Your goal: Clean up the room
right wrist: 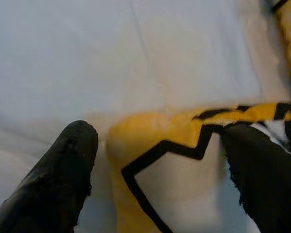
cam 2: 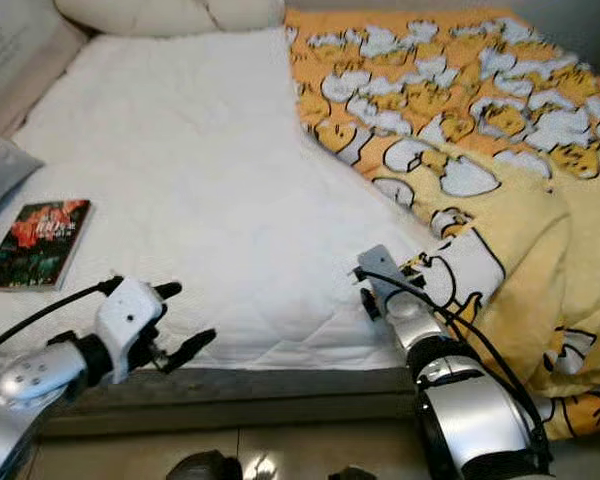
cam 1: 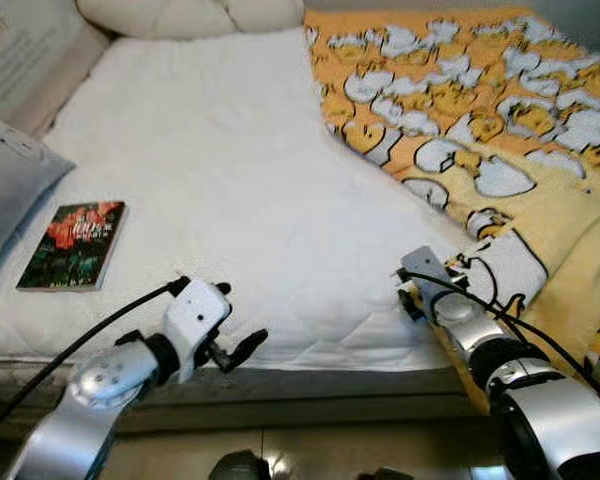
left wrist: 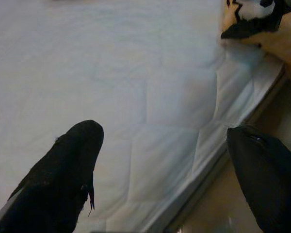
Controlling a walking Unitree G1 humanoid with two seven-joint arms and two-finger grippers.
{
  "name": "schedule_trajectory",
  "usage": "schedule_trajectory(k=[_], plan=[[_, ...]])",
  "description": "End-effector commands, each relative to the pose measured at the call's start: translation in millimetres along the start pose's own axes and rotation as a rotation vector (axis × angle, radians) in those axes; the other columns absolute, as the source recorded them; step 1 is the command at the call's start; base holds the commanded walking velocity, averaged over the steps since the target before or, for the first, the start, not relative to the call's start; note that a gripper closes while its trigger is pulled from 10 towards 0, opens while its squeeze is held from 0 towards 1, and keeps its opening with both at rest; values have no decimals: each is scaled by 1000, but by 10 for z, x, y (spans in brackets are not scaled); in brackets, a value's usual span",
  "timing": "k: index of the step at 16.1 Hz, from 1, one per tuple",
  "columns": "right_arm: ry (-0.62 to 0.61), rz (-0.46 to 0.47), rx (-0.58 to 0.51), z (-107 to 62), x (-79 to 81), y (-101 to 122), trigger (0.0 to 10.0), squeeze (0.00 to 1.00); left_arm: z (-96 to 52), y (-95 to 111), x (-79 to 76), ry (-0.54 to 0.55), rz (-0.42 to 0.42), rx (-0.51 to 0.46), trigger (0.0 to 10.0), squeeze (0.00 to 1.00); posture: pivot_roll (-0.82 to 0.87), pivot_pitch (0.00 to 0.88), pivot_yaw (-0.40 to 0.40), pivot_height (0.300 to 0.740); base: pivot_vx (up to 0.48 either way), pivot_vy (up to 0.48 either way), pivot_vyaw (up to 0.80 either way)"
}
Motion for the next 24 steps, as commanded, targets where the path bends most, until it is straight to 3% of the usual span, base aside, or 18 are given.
schedule_trajectory(k=[1, 3, 7, 12, 19, 24], plan=[[-29, 22, -9, 0, -81, 28, 3294, 0, -73, 34, -2, -4, 7, 5, 10000, 231, 268, 164, 46, 740, 0, 0, 0], [-45, 4, -1, -2, -113, -5, 0, 0, -106, 18, -21, -10, 5, 21, 10000, 227, 278, 179, 54, 740, 0, 0, 0], [-61, 1, 5, -7, -154, -51, 0, 0, -111, -44, 2, -9, -1, 44, 10000, 224, 273, 178, 49, 740, 0, 0, 0], [-71, 14, 24, -16, -206, -138, 0, 0, -4, -131, -73, -19, -22, 42, 10000, 227, 246, 159, 34, 740, 0, 0, 0], [-71, 21, 19, -19, -264, -125, 0, 0, 27, -102, -125, -22, -23, 20, 10000, 231, 232, 134, 20, 740, 0, 0, 0], [-62, 49, 18, -20, -265, -133, 0, 0, 31, -20, -64, -24, -12, 6, 10000, 227, 222, 115, 20, 740, 0, 0, 0]])
Point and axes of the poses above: a point about 5 cm out from each wrist's last joint towards the gripper, its own z axis pointing out of the wrist towards the gripper, its own y axis along the axis of the wrist's last joint, x = y × z, the point moved 3 cm from there along z, pointing out of the wrist towards the gripper, and after that the axes turned 4 degrees about -z, right-handed, at the moved point
